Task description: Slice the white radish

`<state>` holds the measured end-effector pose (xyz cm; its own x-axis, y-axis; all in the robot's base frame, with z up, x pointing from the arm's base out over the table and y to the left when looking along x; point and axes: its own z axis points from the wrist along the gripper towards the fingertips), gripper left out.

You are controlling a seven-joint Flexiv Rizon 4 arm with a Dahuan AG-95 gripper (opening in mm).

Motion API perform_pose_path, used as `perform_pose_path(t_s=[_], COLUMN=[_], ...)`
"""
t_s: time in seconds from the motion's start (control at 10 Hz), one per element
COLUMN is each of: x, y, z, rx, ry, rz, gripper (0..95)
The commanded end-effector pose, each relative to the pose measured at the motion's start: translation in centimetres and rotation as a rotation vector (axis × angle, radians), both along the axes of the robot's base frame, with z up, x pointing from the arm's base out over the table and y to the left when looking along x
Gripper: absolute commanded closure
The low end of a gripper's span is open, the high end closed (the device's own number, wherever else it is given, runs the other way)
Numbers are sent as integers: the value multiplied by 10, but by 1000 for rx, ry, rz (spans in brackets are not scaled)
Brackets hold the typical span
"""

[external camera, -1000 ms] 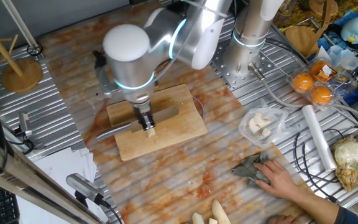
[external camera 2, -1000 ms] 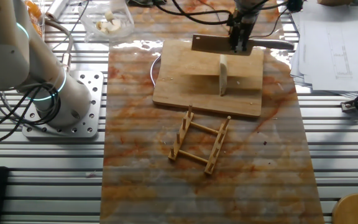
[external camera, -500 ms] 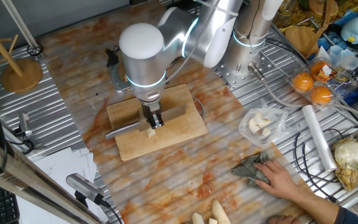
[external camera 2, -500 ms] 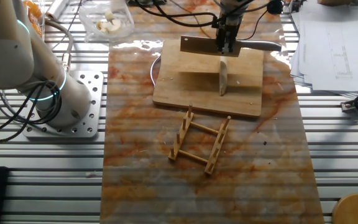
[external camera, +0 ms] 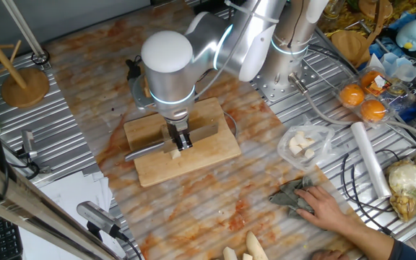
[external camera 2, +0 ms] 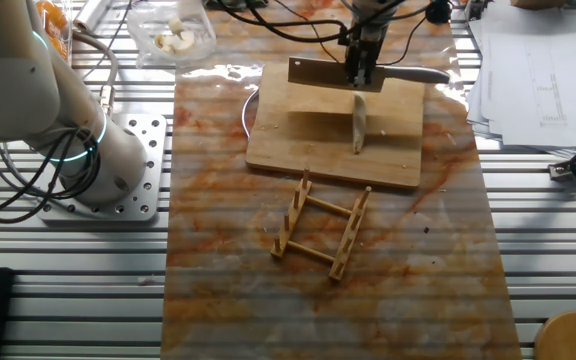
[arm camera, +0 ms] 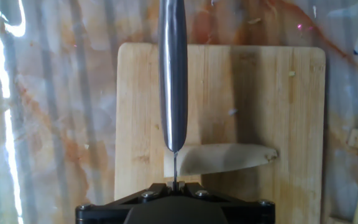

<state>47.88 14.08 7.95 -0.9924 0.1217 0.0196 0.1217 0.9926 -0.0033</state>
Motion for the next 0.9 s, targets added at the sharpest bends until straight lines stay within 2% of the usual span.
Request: perform_pose_path(t_s=[0.1, 0.9], x=[0, -9], y=[0, 0], z=[-1, -11], rx=[5, 14], ry=[-2, -1], rz=[-18, -16], gripper=[950, 950])
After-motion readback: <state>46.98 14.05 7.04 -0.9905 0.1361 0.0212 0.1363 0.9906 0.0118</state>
